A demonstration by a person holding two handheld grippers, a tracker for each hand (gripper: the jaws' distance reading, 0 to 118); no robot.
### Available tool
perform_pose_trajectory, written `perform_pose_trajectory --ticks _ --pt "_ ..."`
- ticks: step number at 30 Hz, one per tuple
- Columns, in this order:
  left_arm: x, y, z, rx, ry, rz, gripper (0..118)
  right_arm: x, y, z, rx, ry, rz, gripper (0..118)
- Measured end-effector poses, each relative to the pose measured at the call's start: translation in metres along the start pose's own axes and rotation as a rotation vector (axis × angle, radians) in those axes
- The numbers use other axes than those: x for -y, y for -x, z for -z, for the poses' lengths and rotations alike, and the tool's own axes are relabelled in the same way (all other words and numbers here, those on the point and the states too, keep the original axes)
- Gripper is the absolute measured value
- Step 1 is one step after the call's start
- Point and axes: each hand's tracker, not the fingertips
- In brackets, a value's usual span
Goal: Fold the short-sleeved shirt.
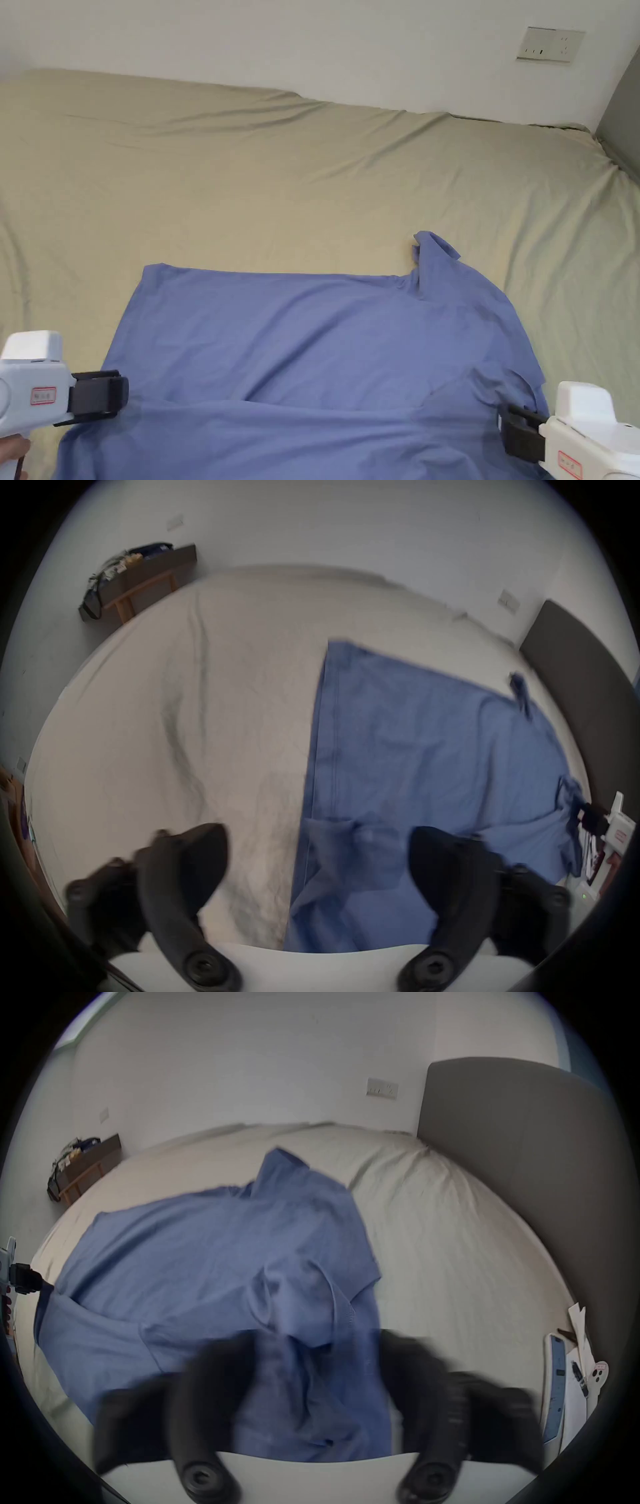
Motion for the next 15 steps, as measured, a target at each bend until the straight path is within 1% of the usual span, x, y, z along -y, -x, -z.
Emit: perform_pose_trajectory --ticks 1,3,6,9,10,11,12,13,15 --pt "0.001 0.002 -0.015 0.011 -0.069 -0.026 114 -0.002 0.0 -0.012 0.012 -0.032 -0.005 118" --pt "0.006 0.003 -0.045 0.04 -0.185 -0.052 114 -0.002 0.002 -0.045 0.02 -0.142 -0.011 118" --pt "0.027 -0.001 -0.085 0.075 -0.326 -0.036 114 0.007 0.007 -0.089 0.05 -0.22 -0.02 118" --pt "0.062 -0.01 -0.116 0.055 -0.44 0.014 113 0.028 0.01 -0.126 0.062 -0.305 0.013 118" --pt "0.076 -0.014 -0.125 0.036 -0.497 0.022 110 0.036 0.011 -0.138 0.073 -0.331 0.033 118" --pt "0.088 -0.017 -0.133 0.018 -0.553 0.027 103 0.043 0.012 -0.146 0.078 -0.357 0.046 115" --pt "0.106 -0.021 -0.144 0.015 -0.631 0.048 91 0.052 0.015 -0.159 0.091 -0.398 0.057 108" --pt "0.121 -0.024 -0.152 0.021 -0.694 0.074 76 0.06 0.02 -0.17 0.127 -0.443 0.059 91" --pt "0.146 -0.031 -0.167 0.01 -0.794 0.132 53 0.075 0.028 -0.188 0.158 -0.517 0.03 65"
